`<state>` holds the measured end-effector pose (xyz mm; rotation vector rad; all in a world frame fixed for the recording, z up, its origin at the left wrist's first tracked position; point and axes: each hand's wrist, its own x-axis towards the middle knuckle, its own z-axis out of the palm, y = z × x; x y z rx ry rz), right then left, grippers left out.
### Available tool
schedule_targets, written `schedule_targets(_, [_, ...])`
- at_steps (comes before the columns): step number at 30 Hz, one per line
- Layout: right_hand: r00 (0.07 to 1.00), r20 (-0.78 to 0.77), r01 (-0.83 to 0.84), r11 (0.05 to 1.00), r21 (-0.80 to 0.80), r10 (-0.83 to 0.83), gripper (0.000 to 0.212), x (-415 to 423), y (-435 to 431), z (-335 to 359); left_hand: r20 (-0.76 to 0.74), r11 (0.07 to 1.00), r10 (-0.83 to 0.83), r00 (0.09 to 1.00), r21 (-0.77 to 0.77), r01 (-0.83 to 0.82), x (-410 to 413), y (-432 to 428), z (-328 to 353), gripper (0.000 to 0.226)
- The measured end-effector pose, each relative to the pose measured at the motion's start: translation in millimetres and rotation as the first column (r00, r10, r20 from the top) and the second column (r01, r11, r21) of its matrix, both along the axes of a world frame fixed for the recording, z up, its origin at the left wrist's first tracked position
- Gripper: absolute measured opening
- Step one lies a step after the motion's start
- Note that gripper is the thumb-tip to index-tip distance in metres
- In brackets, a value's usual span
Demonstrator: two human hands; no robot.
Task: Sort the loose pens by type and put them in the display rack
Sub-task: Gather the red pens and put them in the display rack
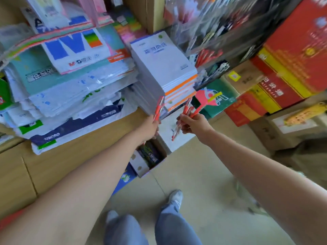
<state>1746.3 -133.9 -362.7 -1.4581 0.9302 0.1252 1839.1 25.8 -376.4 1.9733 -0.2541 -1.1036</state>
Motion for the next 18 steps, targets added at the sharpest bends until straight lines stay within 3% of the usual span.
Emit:
schedule_targets(5, [0.996, 0.057, 0.070, 0.998, 0.002, -0.070, 0.020, 2, -85, 13, 0.017, 0.998, -0.016, 1.000, -0.055, 0.017, 5, -83, 14, 0.020])
schedule_targets(10, [0.996, 0.056, 0.071, 0.996, -0.059, -0.068, 0.021, 29, -150, 15, 0.212, 0.990, -0.131, 0.968, 0.087, 0.115, 39, -147, 14, 0.024])
schedule_targets(14, [0.989, 0.039, 0.145, 0.988, -0.060, -0.143, 0.034, 59, -196, 13, 0.245, 0.985, -0.155, 0.957, 0.108, 0.132, 70, -193, 10, 0.028])
schedule_targets(18, [0.971, 0.044, 0.236, 0.969, -0.069, -0.234, 0.022, 83, -238, 13, 0.245, 0.986, -0.167, 0.955, 0.066, 0.156, 91, -233, 11, 0.025])
